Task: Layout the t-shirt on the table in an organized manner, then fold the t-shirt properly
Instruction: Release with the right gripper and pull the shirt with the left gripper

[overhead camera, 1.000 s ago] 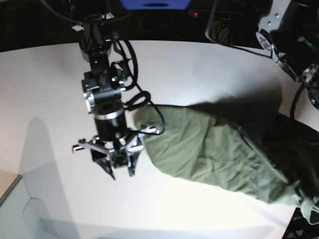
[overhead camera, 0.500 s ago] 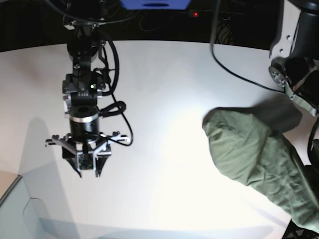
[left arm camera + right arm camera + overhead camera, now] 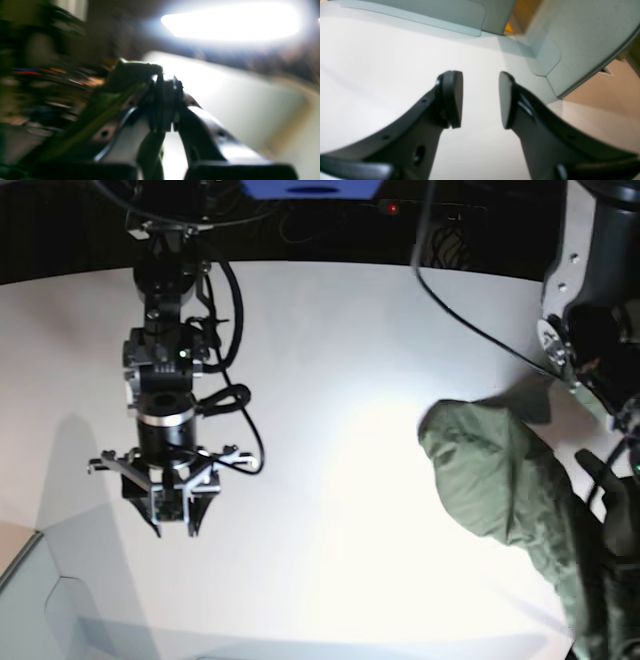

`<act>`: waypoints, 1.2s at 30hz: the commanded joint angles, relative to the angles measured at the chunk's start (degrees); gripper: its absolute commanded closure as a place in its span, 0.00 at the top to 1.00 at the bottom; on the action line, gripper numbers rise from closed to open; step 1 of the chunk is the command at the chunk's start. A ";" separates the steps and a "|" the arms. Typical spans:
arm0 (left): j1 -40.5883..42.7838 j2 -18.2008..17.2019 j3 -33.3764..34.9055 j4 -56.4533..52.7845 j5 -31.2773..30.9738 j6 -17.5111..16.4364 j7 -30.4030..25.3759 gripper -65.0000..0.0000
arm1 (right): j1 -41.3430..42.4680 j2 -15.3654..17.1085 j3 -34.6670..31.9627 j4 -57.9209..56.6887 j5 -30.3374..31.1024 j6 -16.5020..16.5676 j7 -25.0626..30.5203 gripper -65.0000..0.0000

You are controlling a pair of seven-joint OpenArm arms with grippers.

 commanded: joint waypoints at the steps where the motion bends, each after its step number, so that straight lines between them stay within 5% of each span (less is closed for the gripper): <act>1: -0.98 1.26 0.61 1.01 -0.20 -0.10 -1.80 0.00 | 0.94 0.14 0.93 1.63 -0.48 -0.16 1.72 0.38; 15: 4.03 22.36 10.72 -14.55 -0.11 -0.19 -2.42 0.00 | 0.94 0.32 10.69 3.83 -0.48 -0.16 1.72 0.38; 21: 3.68 25.79 21.09 -24.04 -0.38 0.25 -11.03 0.00 | 0.76 0.23 14.56 3.83 -0.48 -0.16 1.72 0.38; 28: -0.72 25.86 37.00 -40.57 -0.73 0.25 -21.93 0.01 | -0.82 0.49 16.67 3.83 -0.48 -0.16 1.72 0.38; 31: -2.12 25.86 43.60 -45.67 -3.54 0.25 -24.40 0.12 | -0.82 0.49 17.90 3.83 -0.48 -0.16 1.72 0.38; 36: -2.03 25.86 46.32 -48.40 -11.81 -0.01 -26.07 0.51 | -1.17 0.49 18.25 3.83 -0.48 -0.16 1.72 0.38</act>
